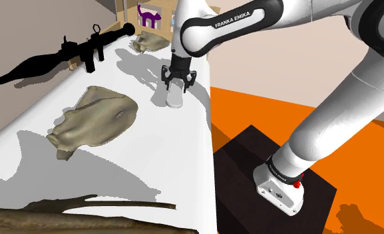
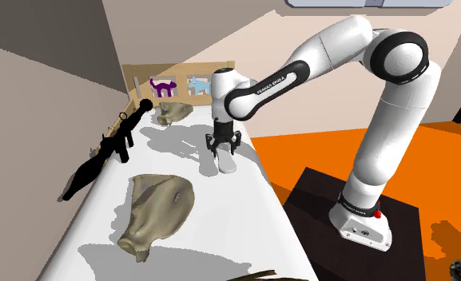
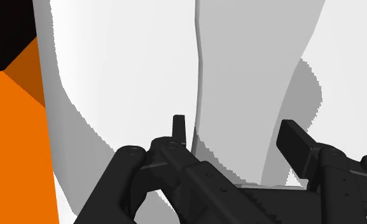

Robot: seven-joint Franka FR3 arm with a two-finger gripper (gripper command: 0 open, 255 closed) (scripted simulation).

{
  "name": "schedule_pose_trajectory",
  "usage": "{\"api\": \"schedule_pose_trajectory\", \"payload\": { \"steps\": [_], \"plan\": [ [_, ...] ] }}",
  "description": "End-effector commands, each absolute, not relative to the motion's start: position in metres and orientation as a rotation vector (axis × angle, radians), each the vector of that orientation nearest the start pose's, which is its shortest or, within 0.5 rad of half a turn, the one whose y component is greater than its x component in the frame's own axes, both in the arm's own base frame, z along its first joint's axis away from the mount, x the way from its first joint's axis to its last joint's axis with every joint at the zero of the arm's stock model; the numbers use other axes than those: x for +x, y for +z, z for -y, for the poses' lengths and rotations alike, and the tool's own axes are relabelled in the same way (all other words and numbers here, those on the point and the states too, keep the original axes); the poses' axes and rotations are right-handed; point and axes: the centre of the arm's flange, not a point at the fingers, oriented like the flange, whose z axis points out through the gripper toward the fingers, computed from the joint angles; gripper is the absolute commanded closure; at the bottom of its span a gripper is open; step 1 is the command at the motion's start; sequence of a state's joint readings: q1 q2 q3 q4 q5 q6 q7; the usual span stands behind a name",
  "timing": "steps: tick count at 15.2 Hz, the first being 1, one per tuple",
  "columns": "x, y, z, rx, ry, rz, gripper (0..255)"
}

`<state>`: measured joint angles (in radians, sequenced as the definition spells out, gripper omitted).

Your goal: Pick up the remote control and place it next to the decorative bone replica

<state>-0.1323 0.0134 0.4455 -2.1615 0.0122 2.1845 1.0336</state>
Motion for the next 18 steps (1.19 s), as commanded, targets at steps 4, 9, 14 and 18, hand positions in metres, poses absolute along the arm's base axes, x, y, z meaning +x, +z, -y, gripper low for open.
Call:
{"api": "schedule_pose_trajectory", "payload": {
  "steps": [4, 9, 14, 18],
  "plan": [
    [0.511, 0.418, -0.167, -2.918, 0.002, -1.110, 255],
    [0.511, 0.444, -0.167, -2.918, 0.002, -1.110, 255],
    [0.511, 0.471, -0.167, -2.918, 0.002, -1.110, 255],
    [0.511, 0.492, -0.167, -2.918, 0.002, -1.110, 255]
  ]
}}
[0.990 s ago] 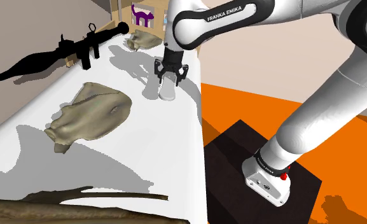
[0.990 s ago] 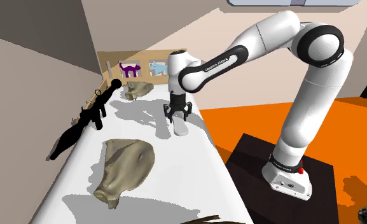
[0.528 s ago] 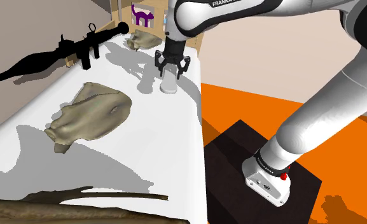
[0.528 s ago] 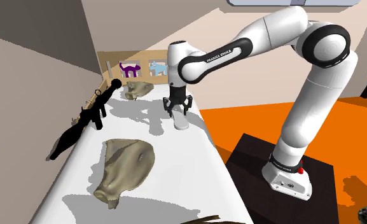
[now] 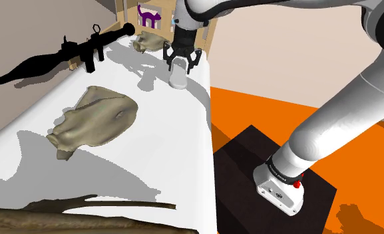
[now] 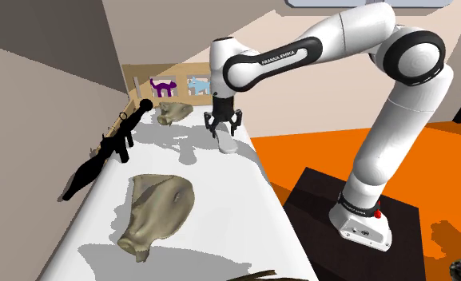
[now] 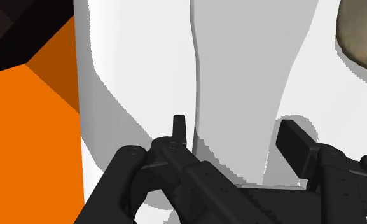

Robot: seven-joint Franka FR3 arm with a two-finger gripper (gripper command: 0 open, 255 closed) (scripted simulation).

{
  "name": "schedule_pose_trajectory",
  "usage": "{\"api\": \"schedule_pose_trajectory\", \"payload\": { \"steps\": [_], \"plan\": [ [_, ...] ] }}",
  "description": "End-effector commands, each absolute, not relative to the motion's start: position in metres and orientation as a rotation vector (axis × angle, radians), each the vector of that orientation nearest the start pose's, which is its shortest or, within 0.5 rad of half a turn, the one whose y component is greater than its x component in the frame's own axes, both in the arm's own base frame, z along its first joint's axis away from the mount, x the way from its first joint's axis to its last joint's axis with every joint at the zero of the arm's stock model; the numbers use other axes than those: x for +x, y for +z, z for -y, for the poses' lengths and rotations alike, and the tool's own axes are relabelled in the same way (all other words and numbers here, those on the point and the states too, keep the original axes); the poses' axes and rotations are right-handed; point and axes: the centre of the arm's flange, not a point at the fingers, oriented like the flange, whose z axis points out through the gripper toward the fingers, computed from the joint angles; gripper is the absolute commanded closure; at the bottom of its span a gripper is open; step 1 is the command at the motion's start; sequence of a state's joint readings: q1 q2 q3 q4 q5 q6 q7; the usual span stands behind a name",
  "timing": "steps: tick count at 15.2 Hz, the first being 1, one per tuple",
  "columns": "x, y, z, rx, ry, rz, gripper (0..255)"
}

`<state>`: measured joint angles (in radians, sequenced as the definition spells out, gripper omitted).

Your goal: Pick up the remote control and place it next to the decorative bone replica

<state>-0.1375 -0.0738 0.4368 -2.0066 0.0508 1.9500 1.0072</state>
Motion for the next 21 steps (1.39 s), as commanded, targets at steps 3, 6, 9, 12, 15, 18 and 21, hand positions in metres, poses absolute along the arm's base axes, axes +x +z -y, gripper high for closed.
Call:
{"api": "schedule_pose_trajectory", "payload": {
  "steps": [3, 6, 9, 12, 15, 18, 21],
  "plan": [
    [0.511, 0.508, -0.167, -2.918, 0.002, -1.110, 255],
    [0.511, 0.524, -0.167, -2.918, 0.002, -1.110, 255],
    [0.511, 0.539, -0.167, -2.918, 0.002, -1.110, 255],
    [0.511, 0.555, -0.167, -2.918, 0.002, -1.110, 255],
    [0.511, 0.571, -0.167, -2.918, 0.002, -1.110, 255],
    [0.511, 0.587, -0.167, -2.918, 0.002, -1.110, 255],
    [0.511, 0.603, -0.167, -2.918, 0.002, -1.110, 255]
  ]
}}
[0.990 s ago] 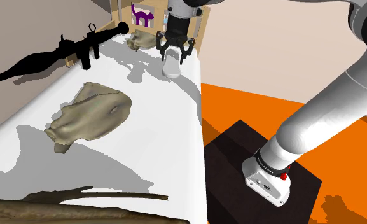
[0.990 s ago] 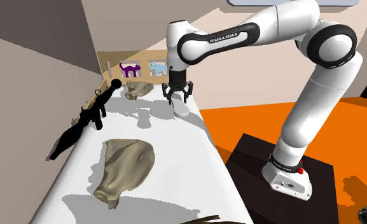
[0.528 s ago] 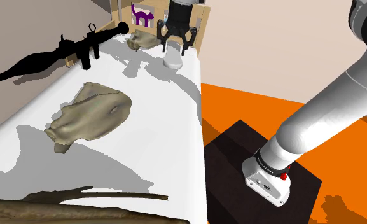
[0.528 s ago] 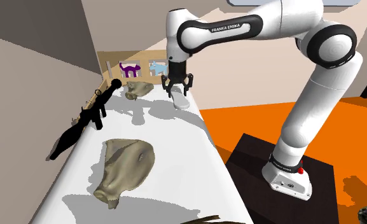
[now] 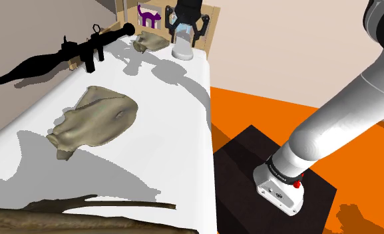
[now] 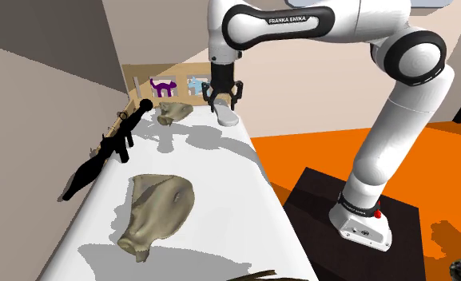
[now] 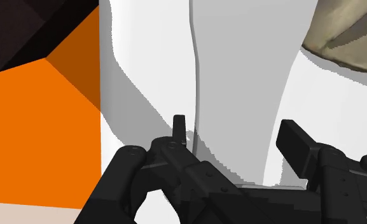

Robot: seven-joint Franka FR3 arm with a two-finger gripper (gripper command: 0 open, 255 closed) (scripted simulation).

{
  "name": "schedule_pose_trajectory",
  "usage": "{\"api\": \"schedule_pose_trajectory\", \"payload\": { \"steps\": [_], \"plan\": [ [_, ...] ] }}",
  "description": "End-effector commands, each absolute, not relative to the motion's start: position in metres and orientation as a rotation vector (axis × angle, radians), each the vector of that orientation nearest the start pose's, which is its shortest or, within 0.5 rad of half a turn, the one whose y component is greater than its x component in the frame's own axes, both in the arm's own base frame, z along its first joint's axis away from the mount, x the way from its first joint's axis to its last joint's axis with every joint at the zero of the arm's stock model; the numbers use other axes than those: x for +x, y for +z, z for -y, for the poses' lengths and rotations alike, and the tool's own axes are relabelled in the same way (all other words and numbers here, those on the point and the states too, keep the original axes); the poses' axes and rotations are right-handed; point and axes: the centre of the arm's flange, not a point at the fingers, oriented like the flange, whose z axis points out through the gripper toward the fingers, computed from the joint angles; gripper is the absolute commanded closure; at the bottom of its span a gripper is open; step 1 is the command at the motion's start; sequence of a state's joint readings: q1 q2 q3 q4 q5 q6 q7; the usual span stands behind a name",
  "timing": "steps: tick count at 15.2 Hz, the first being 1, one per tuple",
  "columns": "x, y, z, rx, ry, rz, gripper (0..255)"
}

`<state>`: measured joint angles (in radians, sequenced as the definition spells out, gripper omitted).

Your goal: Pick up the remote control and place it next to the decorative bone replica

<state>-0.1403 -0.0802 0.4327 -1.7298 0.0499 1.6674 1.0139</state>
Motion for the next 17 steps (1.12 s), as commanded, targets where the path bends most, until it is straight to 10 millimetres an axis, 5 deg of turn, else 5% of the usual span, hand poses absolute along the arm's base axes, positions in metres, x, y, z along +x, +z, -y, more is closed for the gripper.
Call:
{"api": "schedule_pose_trajectory", "payload": {
  "steps": [1, 16, 17],
  "plan": [
    [0.511, 0.608, -0.167, -2.918, 0.002, -1.110, 255],
    [0.511, 0.687, -0.167, -2.918, 0.002, -1.110, 255],
    [0.500, 0.687, -0.174, -2.918, 0.002, -1.110, 255]
  ]
}}
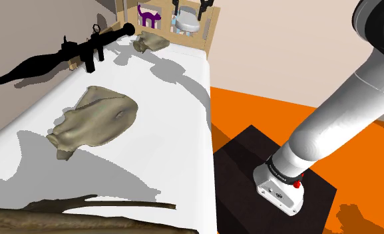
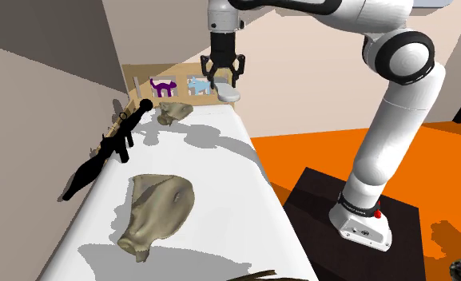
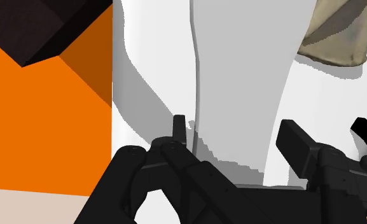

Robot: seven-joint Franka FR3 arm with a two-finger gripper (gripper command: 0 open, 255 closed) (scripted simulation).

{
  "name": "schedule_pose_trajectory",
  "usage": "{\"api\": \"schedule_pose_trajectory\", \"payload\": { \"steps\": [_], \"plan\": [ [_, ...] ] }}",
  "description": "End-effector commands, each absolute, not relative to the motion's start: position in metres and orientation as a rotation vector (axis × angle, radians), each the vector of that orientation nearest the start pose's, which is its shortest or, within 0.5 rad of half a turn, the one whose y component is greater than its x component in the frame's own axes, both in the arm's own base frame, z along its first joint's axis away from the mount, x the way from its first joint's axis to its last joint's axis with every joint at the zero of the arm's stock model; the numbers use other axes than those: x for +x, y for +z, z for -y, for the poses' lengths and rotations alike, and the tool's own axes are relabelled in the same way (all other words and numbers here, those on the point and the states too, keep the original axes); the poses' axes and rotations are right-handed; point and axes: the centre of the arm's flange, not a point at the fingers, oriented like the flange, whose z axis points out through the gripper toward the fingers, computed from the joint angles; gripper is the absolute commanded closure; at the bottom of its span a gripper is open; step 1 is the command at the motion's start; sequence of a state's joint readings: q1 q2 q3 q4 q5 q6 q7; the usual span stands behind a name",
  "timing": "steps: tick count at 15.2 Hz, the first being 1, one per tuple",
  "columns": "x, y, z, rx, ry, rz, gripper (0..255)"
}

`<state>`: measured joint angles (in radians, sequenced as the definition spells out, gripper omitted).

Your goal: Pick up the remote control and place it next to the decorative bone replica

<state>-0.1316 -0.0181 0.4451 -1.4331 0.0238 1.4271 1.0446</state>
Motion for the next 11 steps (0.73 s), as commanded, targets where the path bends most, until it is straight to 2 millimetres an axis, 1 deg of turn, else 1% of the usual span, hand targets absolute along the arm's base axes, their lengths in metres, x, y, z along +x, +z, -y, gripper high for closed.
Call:
{"api": "schedule_pose_trajectory", "payload": {
  "steps": [1, 11],
  "plan": [
    [0.488, 0.687, -0.180, -2.918, 0.002, -1.110, 255],
    [0.374, 0.688, -0.246, -2.918, 0.002, -1.110, 255]
  ]
}}
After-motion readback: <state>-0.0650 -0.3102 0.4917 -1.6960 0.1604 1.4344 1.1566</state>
